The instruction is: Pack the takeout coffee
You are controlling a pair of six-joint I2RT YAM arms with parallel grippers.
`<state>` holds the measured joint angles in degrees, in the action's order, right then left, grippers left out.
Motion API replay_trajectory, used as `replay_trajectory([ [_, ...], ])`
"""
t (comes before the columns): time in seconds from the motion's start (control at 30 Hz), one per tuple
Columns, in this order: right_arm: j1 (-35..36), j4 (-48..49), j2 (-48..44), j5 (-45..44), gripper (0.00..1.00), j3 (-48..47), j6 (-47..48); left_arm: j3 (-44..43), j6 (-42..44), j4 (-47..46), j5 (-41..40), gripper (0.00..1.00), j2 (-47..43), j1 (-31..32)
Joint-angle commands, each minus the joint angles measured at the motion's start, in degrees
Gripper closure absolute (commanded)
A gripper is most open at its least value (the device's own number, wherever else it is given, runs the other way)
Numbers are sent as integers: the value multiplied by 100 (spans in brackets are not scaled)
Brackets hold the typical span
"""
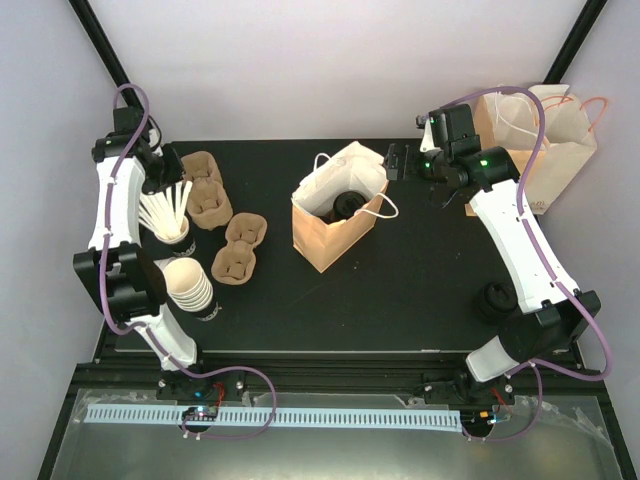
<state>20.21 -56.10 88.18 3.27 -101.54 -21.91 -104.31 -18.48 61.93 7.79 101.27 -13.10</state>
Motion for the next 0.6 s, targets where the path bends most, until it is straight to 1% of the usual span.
replay_trajectory([
  [0.0,-30,6,28,102,0,-130,39,-59,83,201,-19,78,127,27],
  [0.07,-34,15,40,113,0,-130,38,-38,93,202,-39,76,130,27],
  [0.13,-34,15,54,126,0,-130,40,-37,93,207,-25,77,138,27],
  [0.2,-32,16,62,146,0,-130,31,-37,91,220,-24,82,131,27],
  [0.33,-34,21,66,160,0,-130,29,-54,110,252,-41,97,67,26],
  [0.57,-34,29,87,203,0,-119,35,-63,100,307,-1,98,-126,23],
])
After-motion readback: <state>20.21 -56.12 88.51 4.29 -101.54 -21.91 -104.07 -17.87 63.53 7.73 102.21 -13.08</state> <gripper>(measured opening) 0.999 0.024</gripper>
